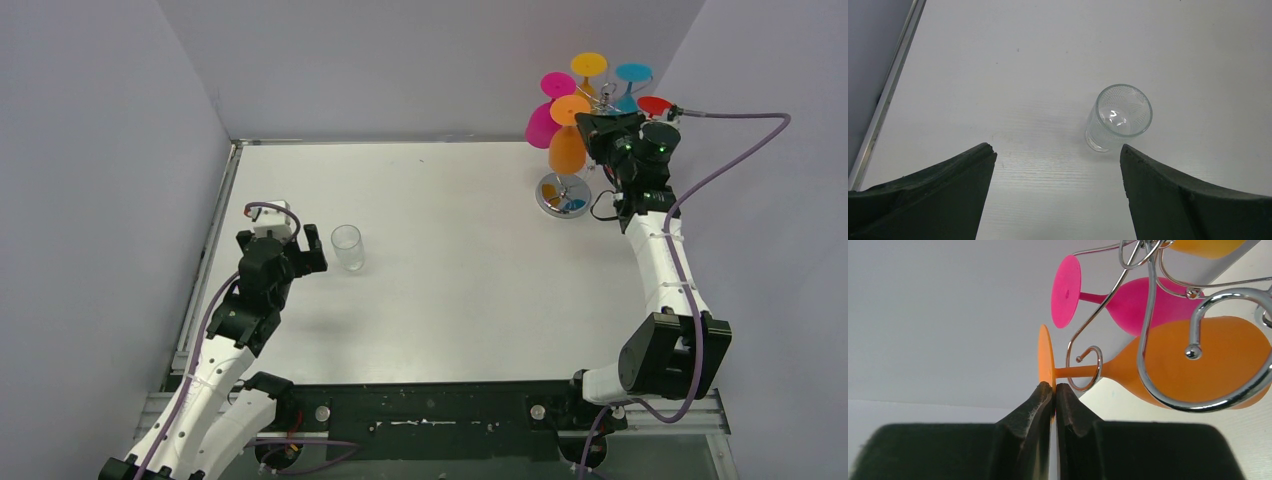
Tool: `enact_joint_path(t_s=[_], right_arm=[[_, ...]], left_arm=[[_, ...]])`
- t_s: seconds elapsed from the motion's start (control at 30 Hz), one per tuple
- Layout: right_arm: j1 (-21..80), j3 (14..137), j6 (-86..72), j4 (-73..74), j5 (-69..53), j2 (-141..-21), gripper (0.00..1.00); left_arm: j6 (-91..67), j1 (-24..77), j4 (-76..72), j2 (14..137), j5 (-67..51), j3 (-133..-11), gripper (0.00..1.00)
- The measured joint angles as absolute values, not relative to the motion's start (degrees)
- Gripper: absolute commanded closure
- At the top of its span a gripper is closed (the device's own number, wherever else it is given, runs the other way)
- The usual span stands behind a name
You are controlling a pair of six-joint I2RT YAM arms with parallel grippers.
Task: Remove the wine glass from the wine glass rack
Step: Pick up the wine glass from the wine rack.
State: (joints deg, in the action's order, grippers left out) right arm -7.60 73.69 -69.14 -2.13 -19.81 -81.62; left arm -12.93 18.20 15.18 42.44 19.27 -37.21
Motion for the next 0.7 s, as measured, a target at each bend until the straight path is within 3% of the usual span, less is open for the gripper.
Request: enact_joint_path(t_s=[0.7], right_arm=[[-7.8,77.6,-69.7,-0.4,-22.4,-84.5,1.00]], left_arm=[[-12.9,17.9,15.2,42.5,19.1,-37.2,0.07]])
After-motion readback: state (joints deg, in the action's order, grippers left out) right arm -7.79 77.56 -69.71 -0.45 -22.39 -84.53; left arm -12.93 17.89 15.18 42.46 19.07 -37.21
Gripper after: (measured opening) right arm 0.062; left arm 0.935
